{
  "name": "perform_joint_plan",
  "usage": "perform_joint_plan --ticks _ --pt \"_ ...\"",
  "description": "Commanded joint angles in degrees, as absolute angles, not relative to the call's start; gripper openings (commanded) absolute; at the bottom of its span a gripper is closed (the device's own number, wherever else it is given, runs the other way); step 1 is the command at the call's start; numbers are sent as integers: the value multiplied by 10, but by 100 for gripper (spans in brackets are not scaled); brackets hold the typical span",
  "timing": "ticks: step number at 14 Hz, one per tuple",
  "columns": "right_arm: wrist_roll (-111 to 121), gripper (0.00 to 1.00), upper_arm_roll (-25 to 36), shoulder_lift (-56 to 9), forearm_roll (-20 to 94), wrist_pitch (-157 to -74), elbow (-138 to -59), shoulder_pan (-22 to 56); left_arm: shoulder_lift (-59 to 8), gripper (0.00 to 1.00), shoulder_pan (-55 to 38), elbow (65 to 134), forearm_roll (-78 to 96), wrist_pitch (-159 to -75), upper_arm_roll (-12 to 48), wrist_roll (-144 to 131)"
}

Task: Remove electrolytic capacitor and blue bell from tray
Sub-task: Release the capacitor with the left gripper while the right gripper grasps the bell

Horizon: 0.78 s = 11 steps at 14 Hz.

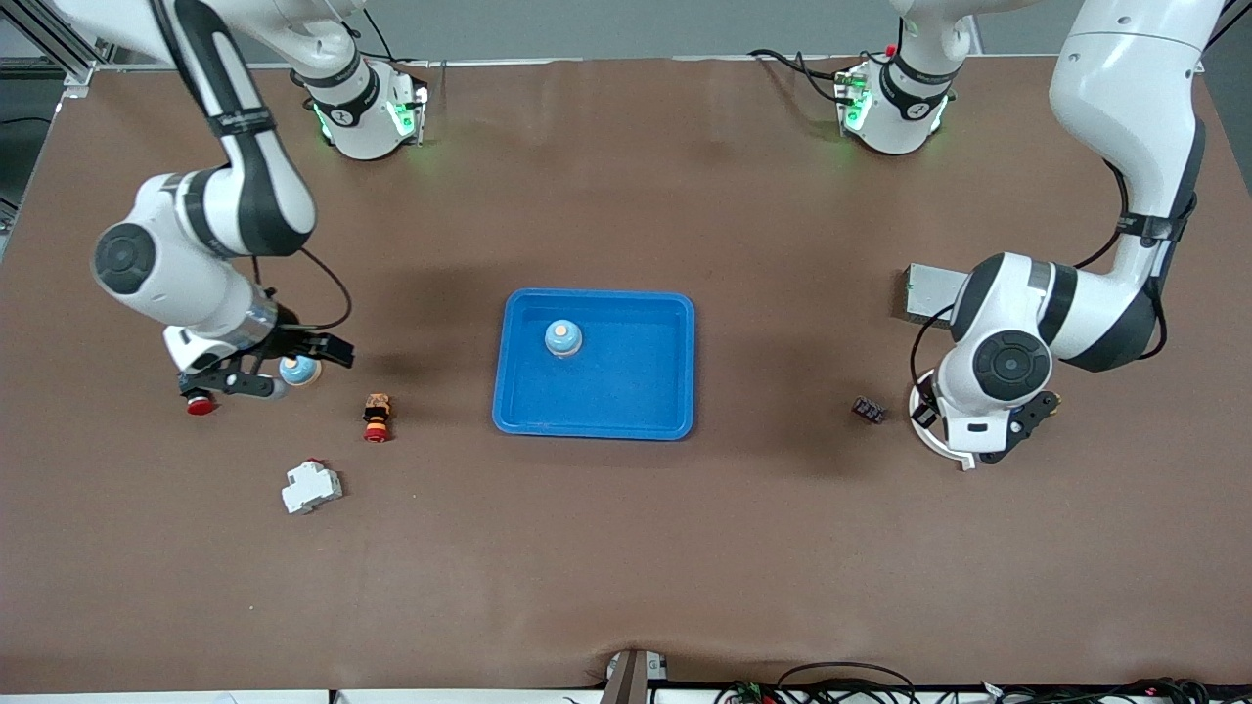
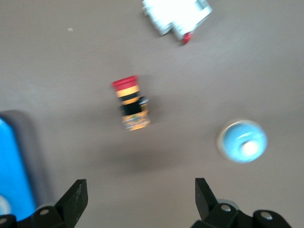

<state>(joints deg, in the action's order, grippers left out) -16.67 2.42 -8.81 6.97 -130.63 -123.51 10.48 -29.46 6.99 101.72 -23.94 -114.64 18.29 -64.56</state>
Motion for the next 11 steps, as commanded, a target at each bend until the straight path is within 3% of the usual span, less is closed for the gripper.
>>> perform_joint_plan --ticks 1,8,11 --pt "-303 100 27 -76 76 -1302 -1231 182 -295 0 95 1054 -278 -1179 187 -621" --pt "-562 100 28 -127 73 -1322 -1174 331 -303 0 141 1074 -307 -1230 187 -575" --pt "-635 100 29 -179 64 -1346 -1144 376 -315 8 152 1074 -308 -1247 186 -575"
